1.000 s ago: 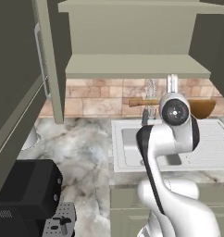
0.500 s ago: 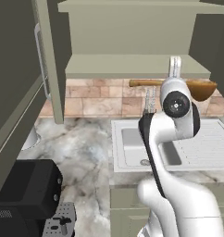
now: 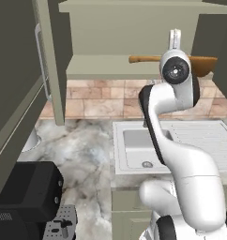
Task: Organize the utensils by type. Pick up the wooden spoons from the counter and place them in the open cabinet. Then pick up the metallic utensils from the counter and place them in the open drawer.
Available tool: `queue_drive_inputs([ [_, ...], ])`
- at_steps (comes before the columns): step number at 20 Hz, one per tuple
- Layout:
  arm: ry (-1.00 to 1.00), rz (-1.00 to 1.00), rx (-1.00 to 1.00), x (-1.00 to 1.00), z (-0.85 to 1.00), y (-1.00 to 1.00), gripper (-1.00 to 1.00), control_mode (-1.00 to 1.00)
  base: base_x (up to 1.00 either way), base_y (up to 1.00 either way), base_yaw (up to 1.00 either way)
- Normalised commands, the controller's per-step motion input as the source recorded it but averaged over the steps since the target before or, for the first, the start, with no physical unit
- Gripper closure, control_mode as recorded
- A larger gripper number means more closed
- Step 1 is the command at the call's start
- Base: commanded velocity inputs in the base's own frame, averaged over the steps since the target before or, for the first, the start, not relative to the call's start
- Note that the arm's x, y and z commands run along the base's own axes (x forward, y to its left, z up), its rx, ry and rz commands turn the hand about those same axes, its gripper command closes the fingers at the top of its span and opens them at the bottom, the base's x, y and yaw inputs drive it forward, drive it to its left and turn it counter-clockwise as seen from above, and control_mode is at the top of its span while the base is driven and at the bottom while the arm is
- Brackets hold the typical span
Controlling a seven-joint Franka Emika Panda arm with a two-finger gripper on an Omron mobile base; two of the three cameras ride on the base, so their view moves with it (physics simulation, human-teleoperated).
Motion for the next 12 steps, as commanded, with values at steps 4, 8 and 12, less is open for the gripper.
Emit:
queue_drive_inputs([
  [4,0.00,0.00,0.00,0.57,0.03,0.00,1.00,-1.00,0.00,0.00,0.00],
  [8,0.00,0.02,0.00,0.51,-0.13,-0.01,1.00,-1.00,0.00,0.00,0.00],
  [12,0.00,0.07,0.00,0.50,-0.21,-0.08,1.00,-1.00,0.00,0.00,0.00],
])
